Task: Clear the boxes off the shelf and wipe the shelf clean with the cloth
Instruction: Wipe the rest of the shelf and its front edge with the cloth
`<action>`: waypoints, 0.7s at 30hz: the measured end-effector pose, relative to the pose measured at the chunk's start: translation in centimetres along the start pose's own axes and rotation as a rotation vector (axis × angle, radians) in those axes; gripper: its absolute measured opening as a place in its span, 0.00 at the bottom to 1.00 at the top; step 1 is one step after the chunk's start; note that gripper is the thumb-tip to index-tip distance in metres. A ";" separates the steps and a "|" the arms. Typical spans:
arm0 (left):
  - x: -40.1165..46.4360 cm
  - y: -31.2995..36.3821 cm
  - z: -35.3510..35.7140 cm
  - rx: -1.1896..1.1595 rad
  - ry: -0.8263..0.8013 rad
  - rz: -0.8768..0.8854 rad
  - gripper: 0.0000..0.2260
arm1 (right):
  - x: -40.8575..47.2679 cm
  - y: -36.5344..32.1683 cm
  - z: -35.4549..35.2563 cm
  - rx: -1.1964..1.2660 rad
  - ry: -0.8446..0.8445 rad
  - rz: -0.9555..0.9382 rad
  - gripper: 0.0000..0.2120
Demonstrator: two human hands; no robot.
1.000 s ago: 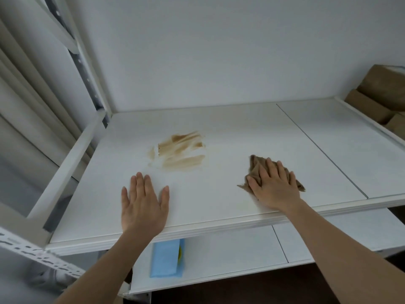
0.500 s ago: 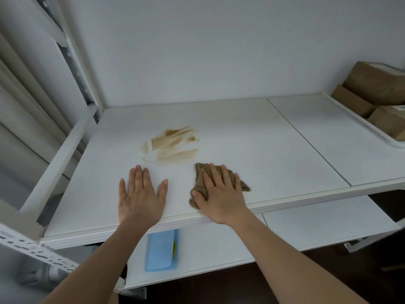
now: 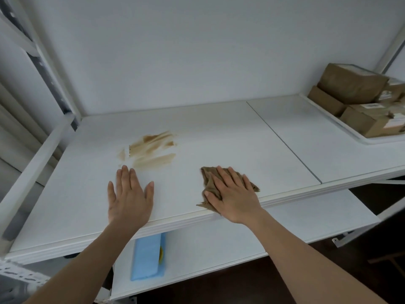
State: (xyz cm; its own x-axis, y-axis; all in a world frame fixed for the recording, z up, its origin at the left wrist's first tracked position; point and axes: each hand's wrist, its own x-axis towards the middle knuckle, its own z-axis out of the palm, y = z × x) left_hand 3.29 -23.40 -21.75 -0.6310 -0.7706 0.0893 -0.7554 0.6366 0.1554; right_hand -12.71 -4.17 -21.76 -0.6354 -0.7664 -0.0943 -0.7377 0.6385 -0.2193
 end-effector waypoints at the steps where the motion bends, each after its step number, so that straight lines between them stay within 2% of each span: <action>1: -0.1 0.9 0.1 -0.022 -0.001 0.018 0.31 | 0.0 0.9 -0.3 0.006 -0.003 0.023 0.30; 8: -0.7 6.8 0.5 -0.099 0.010 0.163 0.30 | 0.3 7.3 -2.0 0.018 0.007 0.191 0.30; 15: -1.2 10.4 0.5 -0.175 -0.009 0.229 0.29 | 0.1 14.3 -3.6 0.007 0.028 0.429 0.31; 18: -1.3 10.7 0.4 -0.194 -0.010 0.241 0.29 | 0.3 15.2 -3.8 0.006 0.035 0.543 0.32; 21: -1.3 10.3 0.3 -0.203 -0.021 0.229 0.29 | 0.7 14.4 -3.9 0.018 -0.002 0.565 0.33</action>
State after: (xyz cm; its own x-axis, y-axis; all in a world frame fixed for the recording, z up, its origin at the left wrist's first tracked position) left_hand -3.72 -15.82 -20.57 -0.7860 -0.6055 0.1250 -0.5436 0.7731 0.3268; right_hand -24.74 4.76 -21.19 -0.9299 -0.3062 -0.2037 -0.2793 0.9484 -0.1504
